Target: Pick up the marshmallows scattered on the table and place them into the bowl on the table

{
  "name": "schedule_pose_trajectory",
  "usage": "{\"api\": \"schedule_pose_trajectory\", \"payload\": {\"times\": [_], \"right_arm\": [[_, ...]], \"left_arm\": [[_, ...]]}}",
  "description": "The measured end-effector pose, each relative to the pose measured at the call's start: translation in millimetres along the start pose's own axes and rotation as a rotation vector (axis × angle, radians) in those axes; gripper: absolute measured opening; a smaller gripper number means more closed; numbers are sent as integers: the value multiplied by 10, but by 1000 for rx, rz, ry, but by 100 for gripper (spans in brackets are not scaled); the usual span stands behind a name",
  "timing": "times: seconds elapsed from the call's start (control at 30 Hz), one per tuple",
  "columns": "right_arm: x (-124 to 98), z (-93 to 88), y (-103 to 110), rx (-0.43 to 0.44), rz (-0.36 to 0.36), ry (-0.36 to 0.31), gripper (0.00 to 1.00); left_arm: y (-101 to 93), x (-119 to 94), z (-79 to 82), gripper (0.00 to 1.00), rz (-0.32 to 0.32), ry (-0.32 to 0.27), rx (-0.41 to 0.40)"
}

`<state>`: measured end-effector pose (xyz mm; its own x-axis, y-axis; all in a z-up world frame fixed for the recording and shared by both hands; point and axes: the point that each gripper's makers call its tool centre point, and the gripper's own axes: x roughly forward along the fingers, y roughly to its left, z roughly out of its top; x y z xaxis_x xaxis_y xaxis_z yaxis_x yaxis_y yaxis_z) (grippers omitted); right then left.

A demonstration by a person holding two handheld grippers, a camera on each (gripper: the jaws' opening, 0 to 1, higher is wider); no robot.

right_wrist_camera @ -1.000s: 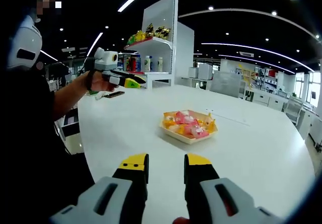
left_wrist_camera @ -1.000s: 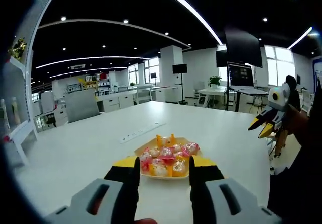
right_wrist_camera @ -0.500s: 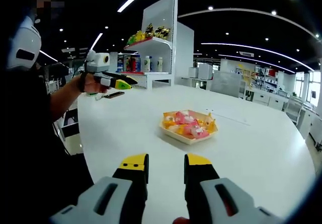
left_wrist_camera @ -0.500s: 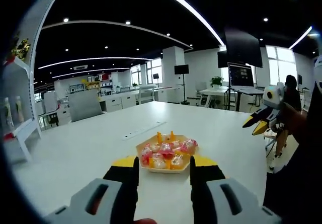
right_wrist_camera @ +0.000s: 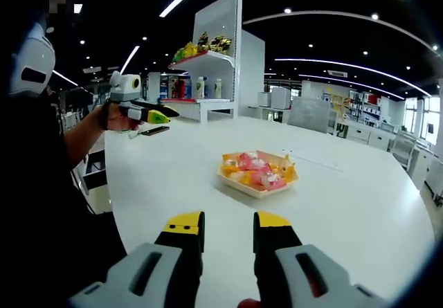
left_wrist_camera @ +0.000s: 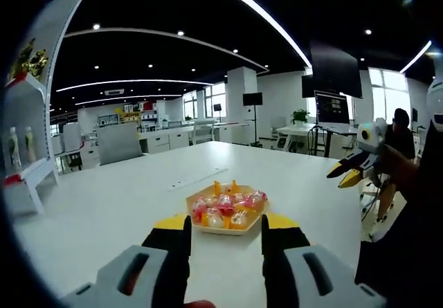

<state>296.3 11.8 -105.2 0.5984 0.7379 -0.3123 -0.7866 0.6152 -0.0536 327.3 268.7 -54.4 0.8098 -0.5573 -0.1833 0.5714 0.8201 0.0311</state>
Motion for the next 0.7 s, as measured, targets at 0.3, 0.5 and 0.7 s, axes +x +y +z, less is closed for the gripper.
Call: {"api": "schedule_pose_trajectory", "payload": {"times": [0.3, 0.5, 0.7], "right_arm": [[12, 8, -17, 1, -1, -3, 29], [11, 28, -29, -3, -2, -4, 29], [-13, 43, -39, -9, -8, -5, 29]], "left_arm": [[-42, -83, 2, 41, 7, -2, -2], [-109, -169, 13, 41, 7, -3, 12], [-168, -248, -23, 41, 4, 1, 3]]}}
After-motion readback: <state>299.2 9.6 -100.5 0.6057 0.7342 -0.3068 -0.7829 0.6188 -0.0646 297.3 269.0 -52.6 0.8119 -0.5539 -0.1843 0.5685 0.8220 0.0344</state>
